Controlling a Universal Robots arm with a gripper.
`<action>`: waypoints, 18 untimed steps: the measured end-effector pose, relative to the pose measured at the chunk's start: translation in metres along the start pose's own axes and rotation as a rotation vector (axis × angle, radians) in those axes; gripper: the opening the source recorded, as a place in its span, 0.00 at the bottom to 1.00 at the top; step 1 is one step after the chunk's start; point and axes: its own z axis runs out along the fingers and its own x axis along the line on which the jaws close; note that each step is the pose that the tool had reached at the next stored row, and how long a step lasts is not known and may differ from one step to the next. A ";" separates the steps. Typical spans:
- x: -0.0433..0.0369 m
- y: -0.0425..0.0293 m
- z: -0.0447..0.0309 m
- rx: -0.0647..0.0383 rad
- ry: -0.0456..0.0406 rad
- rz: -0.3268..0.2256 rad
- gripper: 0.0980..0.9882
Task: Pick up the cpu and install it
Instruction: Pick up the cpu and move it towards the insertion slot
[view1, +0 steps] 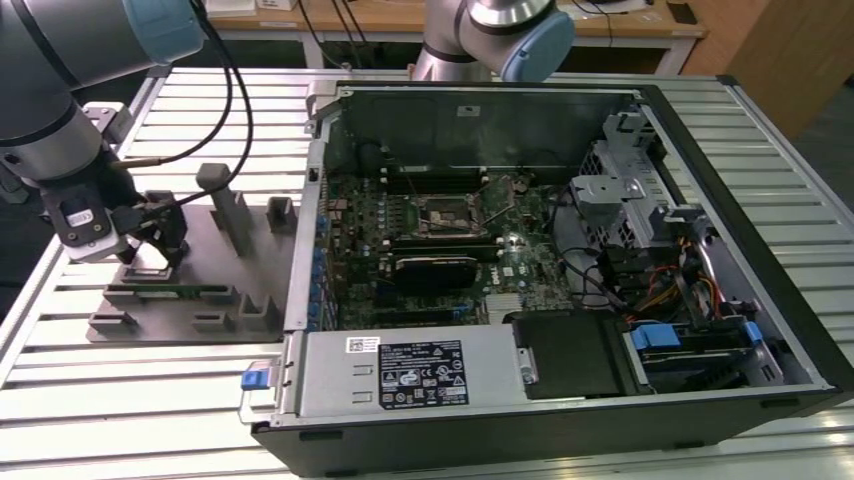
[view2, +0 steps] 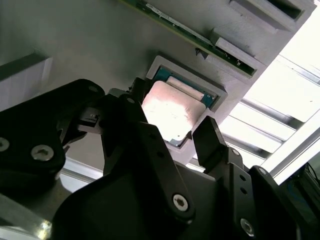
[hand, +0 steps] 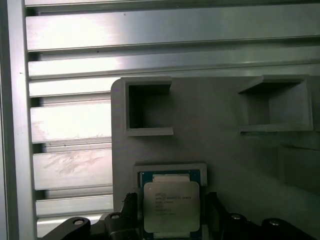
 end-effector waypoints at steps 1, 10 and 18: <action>0.0000 0.0000 0.0000 0.000 0.0000 0.000 0.62; 0.0003 0.0000 0.0000 0.000 -0.0001 0.000 0.50; -0.0001 0.0005 -0.0111 0.000 0.0000 0.000 0.50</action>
